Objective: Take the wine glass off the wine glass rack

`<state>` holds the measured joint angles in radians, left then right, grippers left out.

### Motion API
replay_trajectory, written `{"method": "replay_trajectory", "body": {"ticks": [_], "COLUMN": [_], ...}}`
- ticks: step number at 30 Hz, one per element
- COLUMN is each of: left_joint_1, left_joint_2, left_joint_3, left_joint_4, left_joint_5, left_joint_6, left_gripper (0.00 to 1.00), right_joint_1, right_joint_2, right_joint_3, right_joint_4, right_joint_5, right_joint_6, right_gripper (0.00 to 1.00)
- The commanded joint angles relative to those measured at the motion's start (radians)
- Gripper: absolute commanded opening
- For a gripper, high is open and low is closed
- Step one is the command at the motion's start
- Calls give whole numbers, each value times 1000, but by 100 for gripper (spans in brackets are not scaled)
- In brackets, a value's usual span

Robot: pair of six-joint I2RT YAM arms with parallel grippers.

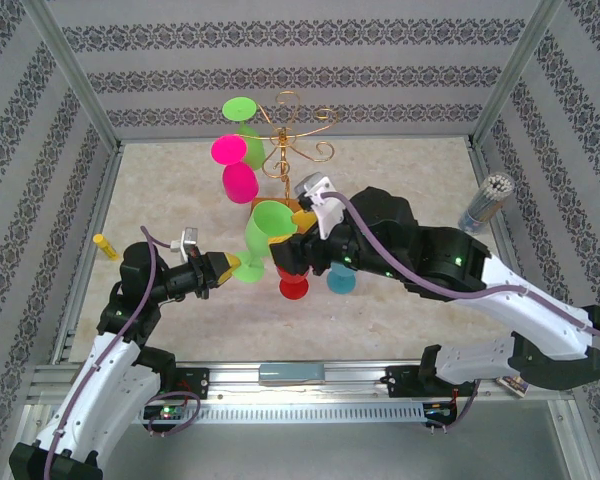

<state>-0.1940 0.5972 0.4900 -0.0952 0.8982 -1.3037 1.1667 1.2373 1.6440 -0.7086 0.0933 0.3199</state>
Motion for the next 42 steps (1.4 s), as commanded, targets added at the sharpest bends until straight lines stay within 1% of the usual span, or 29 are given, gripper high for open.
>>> {"method": "replay_trajectory", "body": {"ticks": [1, 5, 8, 15, 21, 32, 34, 36, 39, 42], "left_joint_1": [13, 13, 14, 14, 13, 13, 13, 13, 13, 13], "left_joint_2": [2, 5, 10, 14, 13, 10, 9, 7, 9, 9], "left_joint_3": [16, 25, 29, 36, 41, 47, 47, 48, 51, 55], "left_joint_4": [37, 32, 32, 30, 30, 25, 25, 25, 25, 28], "left_joint_5": [28, 29, 29, 30, 30, 25, 24, 24, 24, 23], "left_joint_6": [-1, 5, 6, 6, 4, 0, 1, 1, -2, -5], "left_gripper": [0, 0, 0, 0, 0, 0, 0, 0, 0, 0], "right_joint_1": [-14, -22, -27, -38, -46, -61, -64, -65, -66, -67], "right_joint_2": [36, 70, 84, 112, 122, 136, 135, 135, 131, 124], "right_joint_3": [-4, 10, 8, 18, 17, 8, 7, 5, 2, -4], "right_joint_4": [14, 16, 30, 31, 26, 20, 18, 18, 24, 31], "right_joint_5": [-88, -105, -114, -155, -159, -162, -164, -167, -174, -185], "right_joint_6": [13, 1, -4, -7, -12, -19, -19, -21, -22, -19], "right_gripper": [69, 68, 63, 47, 45, 32, 27, 18, 0, 0]}}
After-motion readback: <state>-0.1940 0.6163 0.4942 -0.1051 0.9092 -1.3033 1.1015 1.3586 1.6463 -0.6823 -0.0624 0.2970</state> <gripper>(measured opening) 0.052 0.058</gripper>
